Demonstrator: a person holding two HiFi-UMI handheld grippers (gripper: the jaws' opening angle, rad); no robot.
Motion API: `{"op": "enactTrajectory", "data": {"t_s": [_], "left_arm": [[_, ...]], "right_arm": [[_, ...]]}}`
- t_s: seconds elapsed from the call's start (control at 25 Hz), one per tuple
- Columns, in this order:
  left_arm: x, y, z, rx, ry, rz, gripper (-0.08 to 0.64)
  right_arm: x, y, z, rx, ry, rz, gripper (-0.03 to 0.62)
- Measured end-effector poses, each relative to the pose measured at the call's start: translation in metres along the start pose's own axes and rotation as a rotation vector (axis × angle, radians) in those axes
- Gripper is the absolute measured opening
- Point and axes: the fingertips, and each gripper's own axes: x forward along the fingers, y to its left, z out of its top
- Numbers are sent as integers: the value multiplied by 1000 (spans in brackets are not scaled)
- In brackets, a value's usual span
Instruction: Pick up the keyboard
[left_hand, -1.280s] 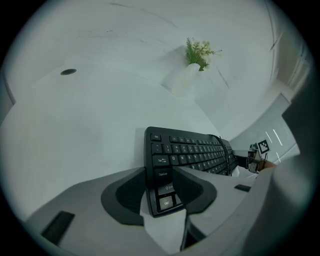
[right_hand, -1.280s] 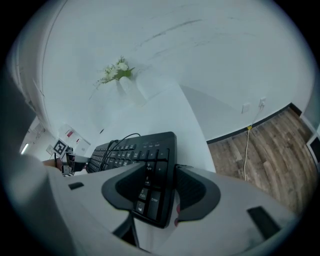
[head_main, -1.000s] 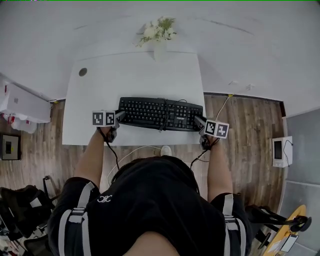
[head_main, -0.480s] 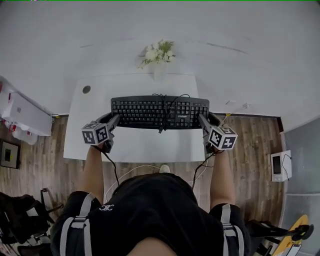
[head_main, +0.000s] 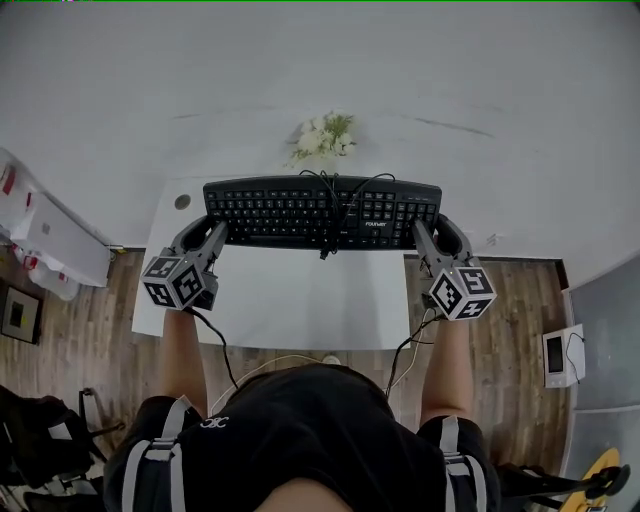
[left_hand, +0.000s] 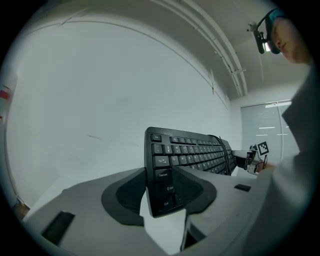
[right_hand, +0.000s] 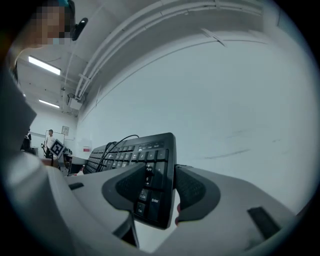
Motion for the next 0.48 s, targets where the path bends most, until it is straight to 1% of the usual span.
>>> {"op": "enactTrajectory", "data": {"t_s": [0.12, 0.2, 0.36, 0.48], "left_arm": [[-8, -5, 24, 57, -40, 2, 176], [-12, -6, 35, 82, -57, 1, 176], [-16, -8, 46, 75, -77, -9, 176], [-18, -9, 47, 62, -70, -21, 175]], "right_arm": [[-3, 5, 23, -12, -56, 9, 195], [-4, 8, 35, -19, -83, 16, 192], [-5, 11, 46, -20, -104, 23, 190], [-7, 12, 47, -15, -105, 20, 190]]}}
